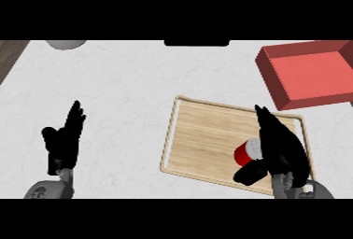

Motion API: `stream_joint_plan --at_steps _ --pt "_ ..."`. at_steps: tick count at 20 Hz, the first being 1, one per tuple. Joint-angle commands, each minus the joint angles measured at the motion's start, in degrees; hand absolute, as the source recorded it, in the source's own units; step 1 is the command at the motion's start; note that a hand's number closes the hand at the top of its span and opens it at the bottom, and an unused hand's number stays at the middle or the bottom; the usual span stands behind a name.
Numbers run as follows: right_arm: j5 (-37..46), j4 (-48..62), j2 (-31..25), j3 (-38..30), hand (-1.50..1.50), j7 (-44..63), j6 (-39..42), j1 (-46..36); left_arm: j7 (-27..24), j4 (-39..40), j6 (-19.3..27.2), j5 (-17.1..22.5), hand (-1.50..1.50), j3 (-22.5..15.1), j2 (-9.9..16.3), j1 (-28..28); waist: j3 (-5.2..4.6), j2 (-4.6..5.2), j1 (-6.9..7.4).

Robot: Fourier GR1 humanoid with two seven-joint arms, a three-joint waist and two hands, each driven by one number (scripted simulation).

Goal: Pick the can from the tray and place it in the cardboard box

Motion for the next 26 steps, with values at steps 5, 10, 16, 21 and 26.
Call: stream_joint_plan --at_steps 5,10,16,21,26 --pt "1.8 2.0 3.8 -2.4 -1.5 10.3 7.3 -2.6 0.7 -0.9 0.8 -1.8 0.0 -0.9 -0.8 0.2 0.03 -0.02 0.04" --pt "6.9 2.8 5.5 1.3 -1.5 6.6 4.7 4.0 1.7 0.7 0.1 -1.0 0.0 0.6 -0.6 -1.5 0.03 0.02 -0.36" --pt "7.1 10.3 6.4 -5.7 -1.5 -1.0 3.7 1.3 0.0 1.6 -4.3 1.2 0.0 3.2 1.7 -0.7 0.05 0.13 -0.02" --pt "10.3 11.7 9.9 -6.0 -1.5 -1.1 4.0 0.4 -0.4 1.4 -1.3 -2.1 0.0 1.5 -1.1 -0.2 0.05 0.09 -0.07" --pt "13.7 14.9 9.3 -7.1 1.5 -11.6 2.2 -2.0 1.1 0.4 -2.8 -2.0 0.0 3.1 -0.8 -1.2 0.06 0.08 -0.02"
